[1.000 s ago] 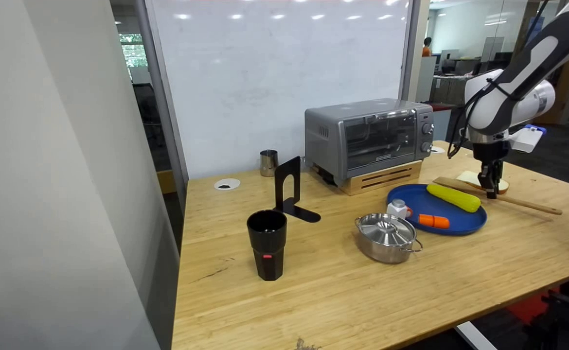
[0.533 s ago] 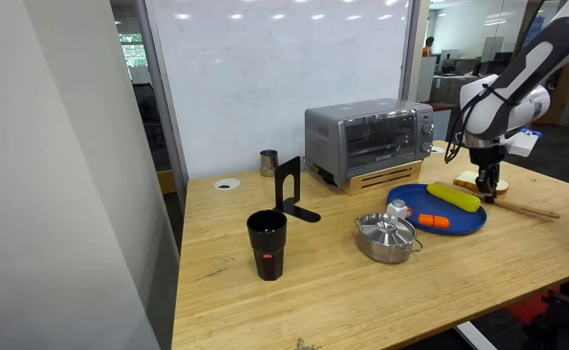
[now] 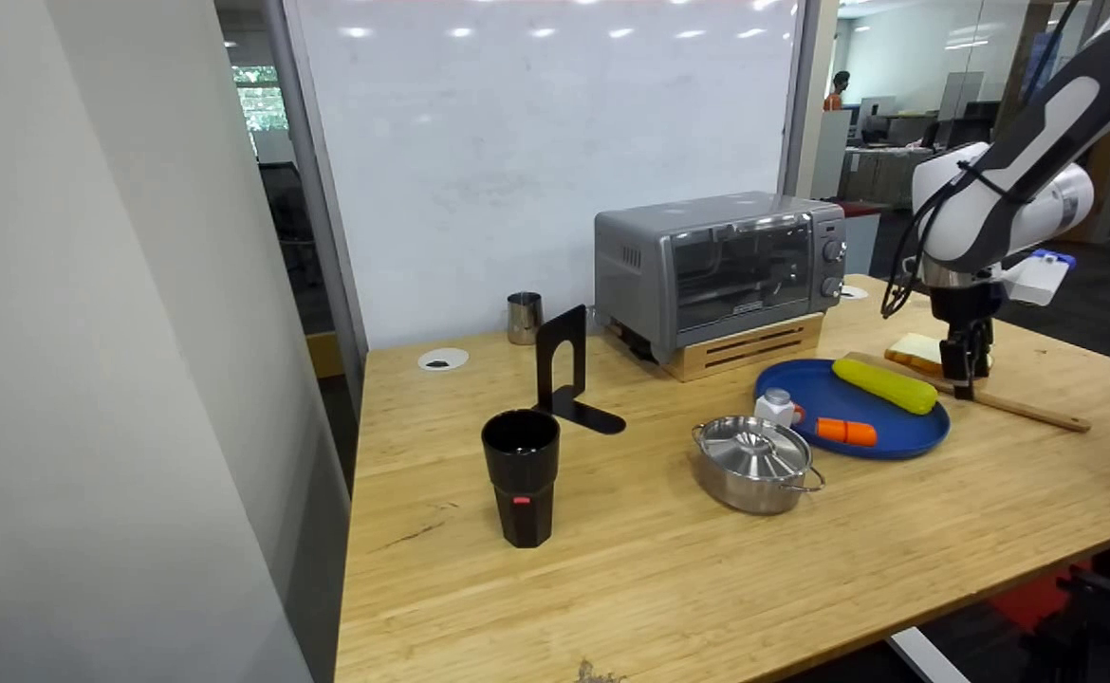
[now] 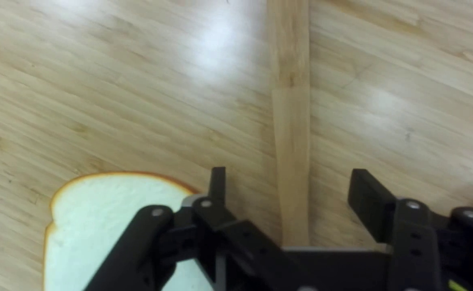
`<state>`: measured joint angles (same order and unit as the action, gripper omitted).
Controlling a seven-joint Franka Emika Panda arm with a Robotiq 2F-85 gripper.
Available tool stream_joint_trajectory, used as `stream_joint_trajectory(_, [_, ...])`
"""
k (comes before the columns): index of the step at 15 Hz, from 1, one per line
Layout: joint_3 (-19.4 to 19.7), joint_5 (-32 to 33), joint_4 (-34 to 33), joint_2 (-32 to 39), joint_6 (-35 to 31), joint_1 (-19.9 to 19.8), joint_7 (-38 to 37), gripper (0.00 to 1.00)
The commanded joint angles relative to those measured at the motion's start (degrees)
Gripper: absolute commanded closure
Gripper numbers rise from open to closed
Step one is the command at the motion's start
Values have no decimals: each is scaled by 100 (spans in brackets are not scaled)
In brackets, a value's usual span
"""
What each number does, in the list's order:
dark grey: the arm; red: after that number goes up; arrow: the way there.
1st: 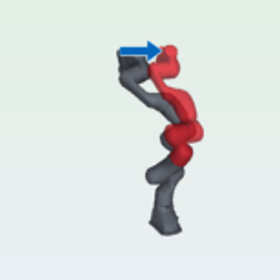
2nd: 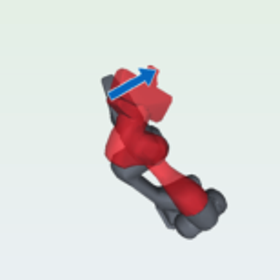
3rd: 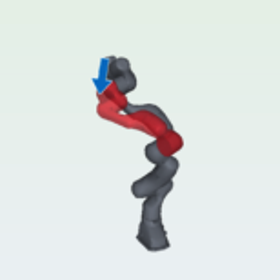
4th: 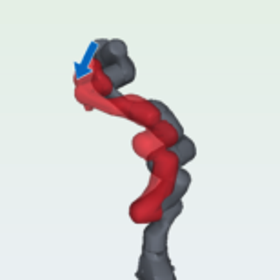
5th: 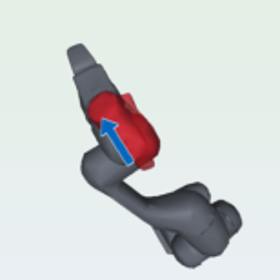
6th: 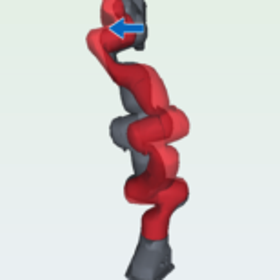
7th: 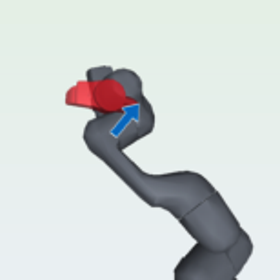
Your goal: Put the slice of bread on the plate
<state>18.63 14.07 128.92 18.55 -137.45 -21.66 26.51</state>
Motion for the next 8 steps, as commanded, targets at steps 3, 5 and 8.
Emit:
stream_joint_trajectory(3, [254,677,723,-835,-375,-1,-296,0])
stream_joint_trajectory(5, [354,984,850,-1006,-571,0,-468,0])
stream_joint_trajectory(8, [443,1172,923,-1075,-1014,-65,-651,0])
